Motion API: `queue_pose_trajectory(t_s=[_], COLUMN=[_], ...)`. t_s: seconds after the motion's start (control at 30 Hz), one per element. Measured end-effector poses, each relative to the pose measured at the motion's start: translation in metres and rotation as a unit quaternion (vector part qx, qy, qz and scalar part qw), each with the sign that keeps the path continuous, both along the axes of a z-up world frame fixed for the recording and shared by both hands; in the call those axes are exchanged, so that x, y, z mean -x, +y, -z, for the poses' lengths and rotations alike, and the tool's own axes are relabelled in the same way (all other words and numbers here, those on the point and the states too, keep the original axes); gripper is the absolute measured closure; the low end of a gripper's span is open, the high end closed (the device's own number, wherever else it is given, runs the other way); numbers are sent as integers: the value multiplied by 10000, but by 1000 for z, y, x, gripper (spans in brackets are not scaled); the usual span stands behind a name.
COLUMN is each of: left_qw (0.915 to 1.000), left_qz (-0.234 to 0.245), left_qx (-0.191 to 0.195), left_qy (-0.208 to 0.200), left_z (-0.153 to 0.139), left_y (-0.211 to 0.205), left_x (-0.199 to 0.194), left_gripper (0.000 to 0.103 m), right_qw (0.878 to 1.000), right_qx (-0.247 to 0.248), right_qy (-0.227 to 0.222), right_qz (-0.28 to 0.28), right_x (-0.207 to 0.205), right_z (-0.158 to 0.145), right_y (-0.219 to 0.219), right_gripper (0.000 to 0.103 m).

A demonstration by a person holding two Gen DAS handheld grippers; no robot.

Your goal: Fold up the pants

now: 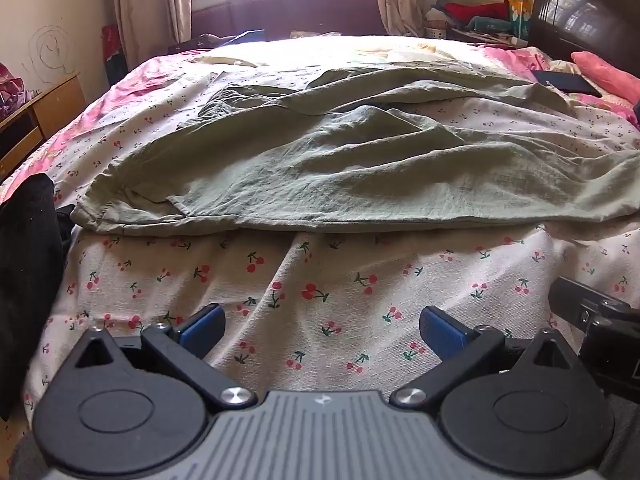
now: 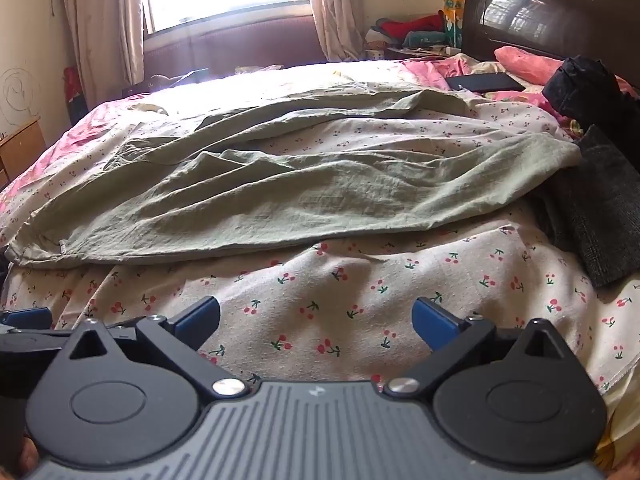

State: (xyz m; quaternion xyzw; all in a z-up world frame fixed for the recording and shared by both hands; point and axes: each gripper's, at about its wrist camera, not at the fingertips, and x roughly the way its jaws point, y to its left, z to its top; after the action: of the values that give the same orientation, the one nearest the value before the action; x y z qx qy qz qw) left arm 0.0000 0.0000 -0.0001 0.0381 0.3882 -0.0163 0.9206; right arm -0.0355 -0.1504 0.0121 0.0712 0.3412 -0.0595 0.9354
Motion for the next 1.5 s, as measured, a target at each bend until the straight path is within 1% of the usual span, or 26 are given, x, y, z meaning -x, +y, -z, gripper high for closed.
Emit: queue_pose_trajectory(t_s=[0.37, 0.57, 0.8, 0.93, 1.1, 1.37, 1.5], left_qw=[10000, 10000, 9999, 9996, 9998, 9999, 9999], left_qz=[2, -69, -80, -83, -80, -40, -103], left_qx=[-27, 13, -84, -204, -104, -61, 90], left_qy=[16, 47, 113, 181, 155, 118, 16], left_z=[0, 3, 6, 7, 6, 2, -6], left_y=[1, 1, -2, -3, -2, 0, 11], left_x=[0, -2, -4, -3, -3, -4, -11], left_gripper=[0, 0, 0, 0, 0, 0, 0], right_qw=[10000, 9998, 9998, 9997, 9997, 9997, 9998], right_qx=[17, 172, 166, 143, 144, 118, 69], right_qy=[4, 21, 127, 184, 199, 214, 80], right_qz=[-5, 24, 27, 21, 16, -6, -168], right_x=[0, -1, -4, -5, -5, -7, -14], right_z=[-1, -2, 2, 4, 4, 4, -4], right_y=[1, 4, 3, 2, 2, 3, 5], right_gripper=[1, 1, 1, 1, 1, 1, 1])
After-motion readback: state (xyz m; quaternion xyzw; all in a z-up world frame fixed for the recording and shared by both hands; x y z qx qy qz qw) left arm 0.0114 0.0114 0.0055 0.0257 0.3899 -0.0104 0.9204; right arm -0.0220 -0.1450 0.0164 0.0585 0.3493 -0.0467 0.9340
